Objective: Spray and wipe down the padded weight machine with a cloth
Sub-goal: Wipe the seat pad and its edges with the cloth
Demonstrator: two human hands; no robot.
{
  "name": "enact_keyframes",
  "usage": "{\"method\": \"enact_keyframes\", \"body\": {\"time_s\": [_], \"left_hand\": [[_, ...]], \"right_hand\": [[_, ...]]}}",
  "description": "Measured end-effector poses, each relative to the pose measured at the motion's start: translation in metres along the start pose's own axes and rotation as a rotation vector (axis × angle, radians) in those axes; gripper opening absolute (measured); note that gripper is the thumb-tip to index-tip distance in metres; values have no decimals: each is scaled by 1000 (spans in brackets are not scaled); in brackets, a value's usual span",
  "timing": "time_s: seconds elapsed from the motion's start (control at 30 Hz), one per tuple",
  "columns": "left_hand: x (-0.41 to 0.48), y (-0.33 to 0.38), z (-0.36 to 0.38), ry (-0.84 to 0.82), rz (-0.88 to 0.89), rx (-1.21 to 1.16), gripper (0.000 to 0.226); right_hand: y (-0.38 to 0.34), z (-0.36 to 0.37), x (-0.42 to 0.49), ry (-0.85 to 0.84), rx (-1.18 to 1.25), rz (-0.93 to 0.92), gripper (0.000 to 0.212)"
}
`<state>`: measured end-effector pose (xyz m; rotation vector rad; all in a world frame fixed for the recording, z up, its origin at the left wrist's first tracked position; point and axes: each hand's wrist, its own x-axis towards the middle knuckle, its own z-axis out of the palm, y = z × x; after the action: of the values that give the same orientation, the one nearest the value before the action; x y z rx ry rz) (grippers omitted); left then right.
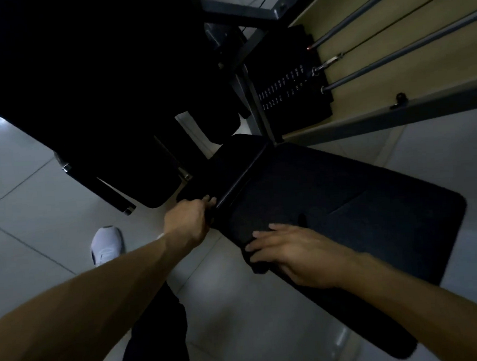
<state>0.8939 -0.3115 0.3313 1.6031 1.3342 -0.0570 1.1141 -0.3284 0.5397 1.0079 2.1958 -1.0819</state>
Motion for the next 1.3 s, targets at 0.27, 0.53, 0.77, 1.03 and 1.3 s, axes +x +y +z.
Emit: {"method": "enact_keyframes", "body": {"time_s": [0.27, 0.53, 0.77, 1.03, 1.3], "left_hand": [[5, -10, 4, -71, 57, 87, 61], [-1, -7, 7, -44, 37, 43, 54], [-16, 10, -18, -83, 25, -144, 56], [-56, 50, -9, 12, 41, -260, 49], [-61, 61, -17, -35, 26, -286, 55]], "right_hand": [[1, 39, 103, 117, 0, 177, 46], [-9, 10, -5, 28, -2, 46, 43], [1, 24, 93, 60, -64, 189, 52], [86, -52, 36, 305, -245, 665, 62], [-16, 9, 18, 22, -62, 109, 54]]}}
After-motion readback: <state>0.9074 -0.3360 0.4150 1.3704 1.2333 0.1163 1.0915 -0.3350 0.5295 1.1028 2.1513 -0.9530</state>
